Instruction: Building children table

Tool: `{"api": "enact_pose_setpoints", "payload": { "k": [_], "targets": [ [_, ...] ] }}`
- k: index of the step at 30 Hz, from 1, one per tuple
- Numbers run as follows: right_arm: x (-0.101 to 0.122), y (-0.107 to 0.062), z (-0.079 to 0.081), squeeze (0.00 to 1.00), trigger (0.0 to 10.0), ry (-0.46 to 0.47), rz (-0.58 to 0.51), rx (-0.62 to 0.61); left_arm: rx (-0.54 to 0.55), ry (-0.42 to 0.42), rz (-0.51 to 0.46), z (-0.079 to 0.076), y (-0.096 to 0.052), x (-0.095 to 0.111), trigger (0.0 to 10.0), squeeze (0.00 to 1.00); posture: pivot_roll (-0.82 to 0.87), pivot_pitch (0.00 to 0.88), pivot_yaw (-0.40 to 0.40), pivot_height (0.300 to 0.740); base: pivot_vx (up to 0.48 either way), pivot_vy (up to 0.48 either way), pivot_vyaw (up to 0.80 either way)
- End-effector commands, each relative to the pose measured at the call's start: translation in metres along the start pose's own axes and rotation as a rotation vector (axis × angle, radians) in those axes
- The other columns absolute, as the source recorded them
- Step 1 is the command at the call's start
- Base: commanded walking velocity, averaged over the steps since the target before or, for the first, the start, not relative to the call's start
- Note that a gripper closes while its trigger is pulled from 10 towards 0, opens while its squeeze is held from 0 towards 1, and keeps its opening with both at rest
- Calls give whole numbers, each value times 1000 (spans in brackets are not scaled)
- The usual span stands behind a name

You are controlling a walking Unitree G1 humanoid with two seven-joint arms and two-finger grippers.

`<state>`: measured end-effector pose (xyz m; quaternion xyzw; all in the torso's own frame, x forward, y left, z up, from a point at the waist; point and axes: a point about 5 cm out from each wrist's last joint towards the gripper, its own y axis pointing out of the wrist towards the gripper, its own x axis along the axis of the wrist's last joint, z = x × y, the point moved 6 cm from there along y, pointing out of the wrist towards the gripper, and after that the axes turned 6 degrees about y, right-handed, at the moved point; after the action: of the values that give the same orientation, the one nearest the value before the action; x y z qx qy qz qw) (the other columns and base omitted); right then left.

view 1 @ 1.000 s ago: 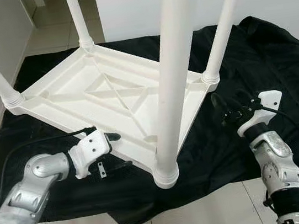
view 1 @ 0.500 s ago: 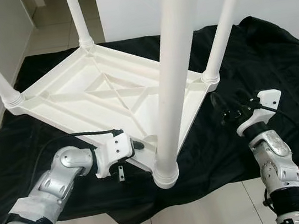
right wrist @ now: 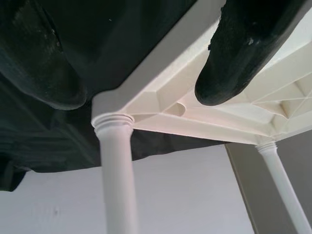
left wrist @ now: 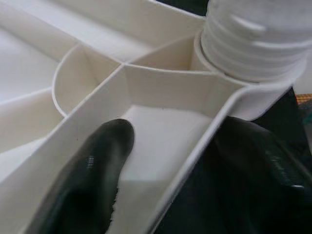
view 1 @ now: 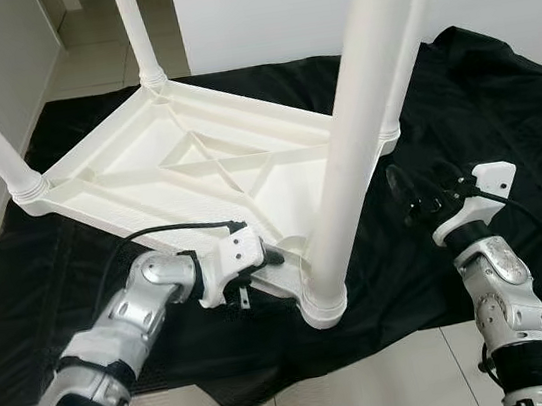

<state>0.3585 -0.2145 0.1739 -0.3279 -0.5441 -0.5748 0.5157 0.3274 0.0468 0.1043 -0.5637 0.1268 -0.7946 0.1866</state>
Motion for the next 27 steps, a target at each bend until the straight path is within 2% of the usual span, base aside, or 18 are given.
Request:
{"api": "enact_pose_setpoints", "payload": {
  "k": [1,9,11,18,19,20,21,22,26,27],
  "targets": [
    [-3,-4,-3,0,10000,-6,16,-13,59,-46,52,6,-8,-17,0,0,-70,121,18,740,0,0,0],
    [-4,-2,-1,0,10000,1,14,-15,124,-63,23,11,-4,-15,0,0,-62,123,18,740,0,0,0],
    [-5,0,2,0,10000,4,15,-11,183,-75,-17,18,3,-8,0,0,-52,125,11,740,0,0,0],
    [-6,0,3,0,10000,8,19,-8,233,-75,-67,25,17,3,0,0,-47,126,6,740,0,0,0],
    [-6,0,3,0,10000,8,19,-8,242,-71,-66,26,19,4,784,0,-47,126,6,740,0,0,0],
    [-6,0,3,0,10000,8,20,-10,249,-63,-60,27,20,4,3843,0,-47,126,6,740,0,0,0],
    [-6,0,3,0,10000,8,21,-11,253,-58,-56,28,21,5,3843,0,-47,126,6,740,0,0,0],
    [-6,-1,1,0,10000,6,21,-14,271,-55,-78,30,24,10,10000,0,-49,131,0,740,0,0,0],
    [-5,-4,-3,0,10000,2,24,-23,267,-62,-90,30,25,12,10000,0,-51,130,-2,740,0,0,0],
    [-4,-8,-7,0,10000,-6,25,-33,282,-85,-115,33,23,16,10000,792,-51,130,-2,740,0,0,0]
  ]
}}
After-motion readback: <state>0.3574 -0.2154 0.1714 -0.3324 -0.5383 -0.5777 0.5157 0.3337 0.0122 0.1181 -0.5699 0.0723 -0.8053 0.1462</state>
